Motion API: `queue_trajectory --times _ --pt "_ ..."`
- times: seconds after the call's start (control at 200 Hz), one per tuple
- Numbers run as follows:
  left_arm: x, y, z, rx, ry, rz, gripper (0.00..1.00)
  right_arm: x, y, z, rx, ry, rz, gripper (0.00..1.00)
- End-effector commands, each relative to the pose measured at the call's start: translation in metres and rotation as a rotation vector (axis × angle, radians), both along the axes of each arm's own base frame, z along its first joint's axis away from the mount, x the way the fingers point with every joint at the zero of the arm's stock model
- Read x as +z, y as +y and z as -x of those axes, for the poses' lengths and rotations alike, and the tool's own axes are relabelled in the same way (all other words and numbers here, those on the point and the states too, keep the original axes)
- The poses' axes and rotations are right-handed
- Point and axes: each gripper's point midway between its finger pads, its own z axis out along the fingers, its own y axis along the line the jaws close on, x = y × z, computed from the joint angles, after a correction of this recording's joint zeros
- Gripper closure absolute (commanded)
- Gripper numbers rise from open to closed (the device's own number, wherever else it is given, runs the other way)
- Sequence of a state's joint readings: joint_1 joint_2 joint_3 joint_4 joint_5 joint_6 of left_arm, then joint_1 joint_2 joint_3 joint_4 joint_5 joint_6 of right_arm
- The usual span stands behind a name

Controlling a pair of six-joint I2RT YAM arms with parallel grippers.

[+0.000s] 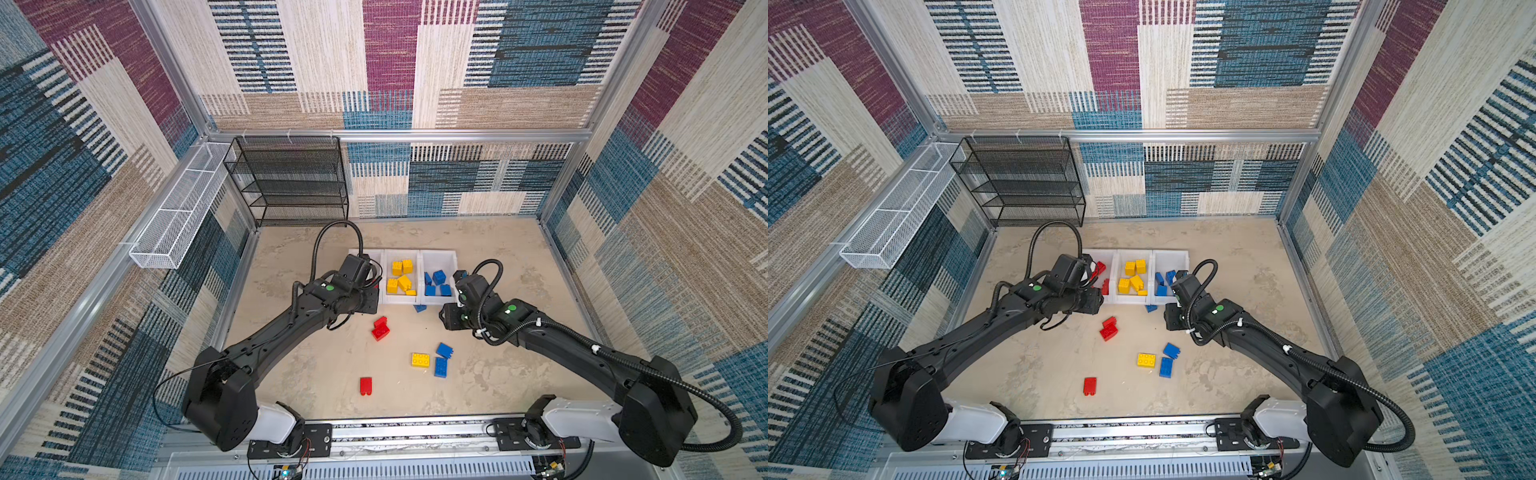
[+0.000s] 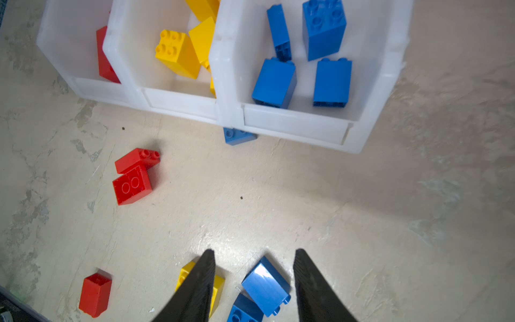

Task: Sort the legos into containers by color
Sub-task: 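Lower the right gripper onto a yellow brick and close it while the left gripper withdraws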

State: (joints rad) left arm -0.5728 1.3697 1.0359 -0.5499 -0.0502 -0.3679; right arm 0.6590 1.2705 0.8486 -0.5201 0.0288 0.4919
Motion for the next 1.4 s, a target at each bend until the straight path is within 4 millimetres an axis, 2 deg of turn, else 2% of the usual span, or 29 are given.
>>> queue_trajectory --times 0.0,0.13,0.24,0.526,0.651,0.801,1.022,1.177,1.392 --pt "-0.003 0.010 0.012 0.068 -0.007 0.043 0.44 -0.003 0.009 0.005 -0.019 0.010 -0.017 0.51" --pt "-0.010 0.021 0.030 0.105 -0.009 0.083 0.43 -0.008 0.029 0.023 0.020 0.043 -0.017 0.50" --pt "-0.018 0.027 0.039 0.134 -0.008 0.108 0.43 -0.022 0.038 0.040 0.037 0.086 -0.005 0.47" --pt "-0.029 0.027 0.045 0.137 0.030 0.113 0.43 -0.055 0.061 0.078 0.078 0.197 0.024 0.37" --pt "-0.031 0.026 0.045 0.139 0.033 0.117 0.43 -0.061 0.073 0.082 0.084 0.218 0.045 0.32" --pt "-0.034 0.025 0.048 0.134 0.045 0.127 0.43 -0.070 0.070 0.081 0.032 0.243 0.082 0.29" --pt "-0.037 0.026 0.053 0.135 0.048 0.138 0.43 -0.078 0.075 0.081 0.018 0.267 0.080 0.29" --pt "-0.039 0.025 0.054 0.127 0.054 0.142 0.43 -0.083 0.084 0.078 0.024 0.276 0.076 0.31" --pt "-0.042 0.026 0.057 0.136 0.059 0.154 0.43 -0.100 0.070 0.080 -0.014 0.305 0.148 0.39"
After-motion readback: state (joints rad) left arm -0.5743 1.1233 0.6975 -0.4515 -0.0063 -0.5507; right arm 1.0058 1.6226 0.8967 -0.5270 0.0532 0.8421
